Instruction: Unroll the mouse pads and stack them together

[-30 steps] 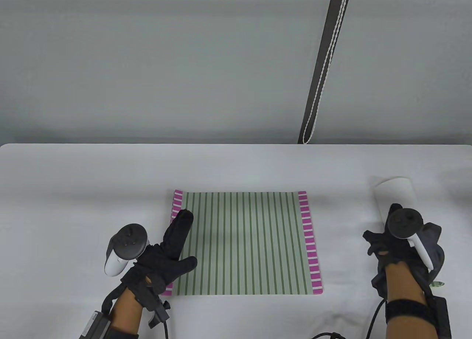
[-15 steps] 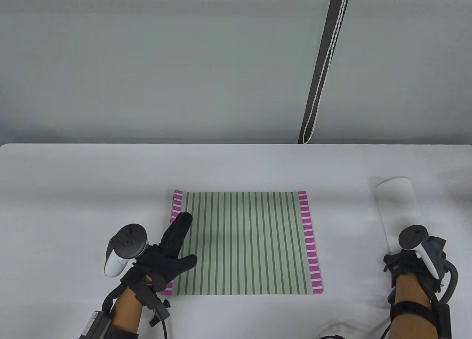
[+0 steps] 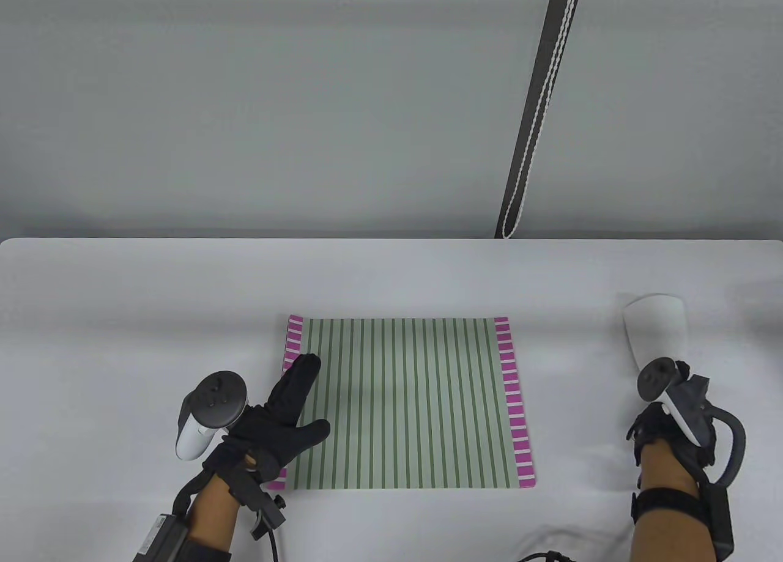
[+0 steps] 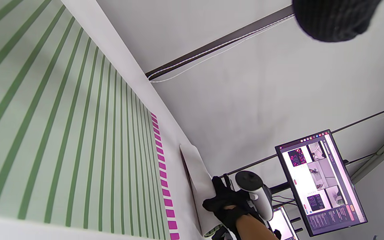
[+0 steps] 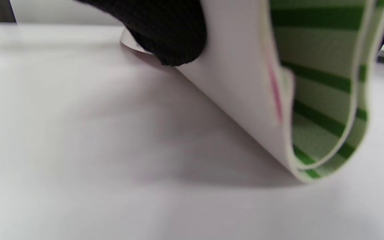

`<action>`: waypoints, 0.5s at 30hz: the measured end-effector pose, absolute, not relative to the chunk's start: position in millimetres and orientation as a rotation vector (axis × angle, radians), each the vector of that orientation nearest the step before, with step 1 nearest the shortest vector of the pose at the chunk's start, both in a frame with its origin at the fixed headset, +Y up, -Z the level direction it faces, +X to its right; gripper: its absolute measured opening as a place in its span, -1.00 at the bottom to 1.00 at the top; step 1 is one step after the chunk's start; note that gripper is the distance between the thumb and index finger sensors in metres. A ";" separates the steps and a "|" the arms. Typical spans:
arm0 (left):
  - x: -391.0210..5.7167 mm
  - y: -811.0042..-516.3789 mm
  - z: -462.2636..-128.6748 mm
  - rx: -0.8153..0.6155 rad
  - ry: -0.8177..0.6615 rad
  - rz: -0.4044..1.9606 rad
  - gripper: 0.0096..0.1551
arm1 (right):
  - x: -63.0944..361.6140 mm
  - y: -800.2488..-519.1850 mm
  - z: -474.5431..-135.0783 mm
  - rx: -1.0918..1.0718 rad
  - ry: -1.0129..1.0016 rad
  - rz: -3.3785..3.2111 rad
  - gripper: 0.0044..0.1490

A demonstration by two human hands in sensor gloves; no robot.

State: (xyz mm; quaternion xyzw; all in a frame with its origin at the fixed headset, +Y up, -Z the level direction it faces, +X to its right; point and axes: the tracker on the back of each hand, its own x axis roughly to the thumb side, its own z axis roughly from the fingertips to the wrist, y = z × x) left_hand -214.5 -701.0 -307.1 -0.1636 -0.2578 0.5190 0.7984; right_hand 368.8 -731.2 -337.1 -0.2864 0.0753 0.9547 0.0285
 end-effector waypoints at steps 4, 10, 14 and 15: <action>-213.0 -702.2 -308.6 -0.355 -0.552 1.126 0.28 | 352.3 -715.9 -338.2 -0.794 0.128 2.678 0.18; -209.1 -707.2 -309.3 -0.372 -0.539 1.152 0.26 | 312.3 -683.5 -344.9 -0.499 0.054 2.551 0.15; -206.4 -711.5 -311.4 -0.350 -0.489 1.224 0.23 | 273.3 -670.9 -342.5 -0.181 0.062 2.357 0.15; -205.4 -713.5 -312.0 -0.353 -0.467 1.252 0.21 | 259.7 -670.4 -340.7 -0.082 0.071 2.304 0.15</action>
